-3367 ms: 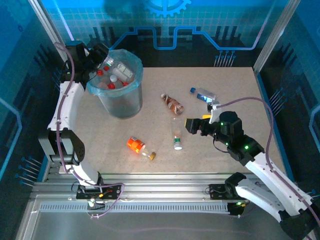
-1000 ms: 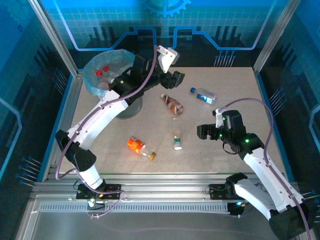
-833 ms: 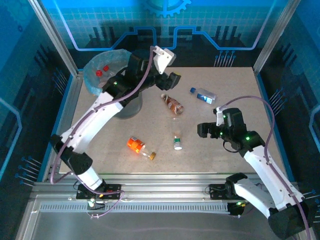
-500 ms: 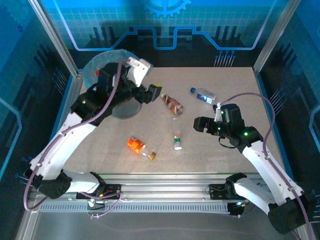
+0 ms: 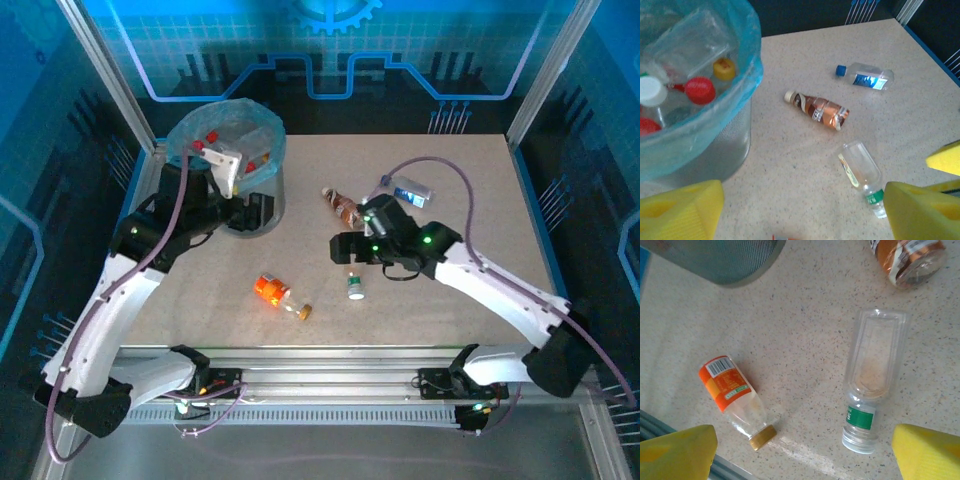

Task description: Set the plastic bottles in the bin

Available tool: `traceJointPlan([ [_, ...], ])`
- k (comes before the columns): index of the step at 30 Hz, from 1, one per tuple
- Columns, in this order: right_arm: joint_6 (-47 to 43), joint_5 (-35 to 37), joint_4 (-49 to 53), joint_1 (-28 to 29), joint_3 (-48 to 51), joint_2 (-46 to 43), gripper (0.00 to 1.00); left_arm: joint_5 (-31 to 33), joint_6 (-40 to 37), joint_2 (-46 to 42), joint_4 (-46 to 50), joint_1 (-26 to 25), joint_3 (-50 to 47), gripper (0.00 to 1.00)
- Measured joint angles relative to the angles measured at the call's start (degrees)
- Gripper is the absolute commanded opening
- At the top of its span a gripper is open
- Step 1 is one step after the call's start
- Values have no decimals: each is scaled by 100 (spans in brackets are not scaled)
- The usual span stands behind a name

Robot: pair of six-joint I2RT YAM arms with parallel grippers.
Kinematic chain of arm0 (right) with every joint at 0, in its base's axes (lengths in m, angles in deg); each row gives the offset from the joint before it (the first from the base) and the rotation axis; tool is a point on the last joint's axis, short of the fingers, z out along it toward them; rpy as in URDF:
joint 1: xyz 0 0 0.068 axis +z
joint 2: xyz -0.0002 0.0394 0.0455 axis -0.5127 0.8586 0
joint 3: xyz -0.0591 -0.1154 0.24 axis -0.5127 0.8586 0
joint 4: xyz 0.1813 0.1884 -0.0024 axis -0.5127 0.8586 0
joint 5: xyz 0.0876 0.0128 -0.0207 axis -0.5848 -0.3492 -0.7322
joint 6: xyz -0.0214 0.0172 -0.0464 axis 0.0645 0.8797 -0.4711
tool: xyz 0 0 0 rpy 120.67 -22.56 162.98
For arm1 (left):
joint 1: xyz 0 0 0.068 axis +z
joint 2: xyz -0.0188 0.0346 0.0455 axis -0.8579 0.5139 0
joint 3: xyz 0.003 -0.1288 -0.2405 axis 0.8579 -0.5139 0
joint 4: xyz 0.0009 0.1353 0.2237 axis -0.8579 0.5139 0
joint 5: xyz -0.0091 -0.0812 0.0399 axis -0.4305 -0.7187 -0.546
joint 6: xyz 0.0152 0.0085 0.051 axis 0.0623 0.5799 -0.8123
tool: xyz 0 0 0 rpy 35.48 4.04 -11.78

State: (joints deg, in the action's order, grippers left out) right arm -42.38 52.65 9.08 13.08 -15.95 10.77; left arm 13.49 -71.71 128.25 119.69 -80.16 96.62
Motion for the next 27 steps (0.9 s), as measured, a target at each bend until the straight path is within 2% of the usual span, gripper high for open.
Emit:
traceJointPlan([
  [4,-7,352,271,179,-341,658,94,-74,144,-208,195,33,-256,84],
  [12,-149,1058,743,177,-767,1700,95,-177,317,-514,286,35,-855,84],
  [27,-221,1189,688,179,-667,2581,95,-428,472,-514,66,37,-907,83],
])
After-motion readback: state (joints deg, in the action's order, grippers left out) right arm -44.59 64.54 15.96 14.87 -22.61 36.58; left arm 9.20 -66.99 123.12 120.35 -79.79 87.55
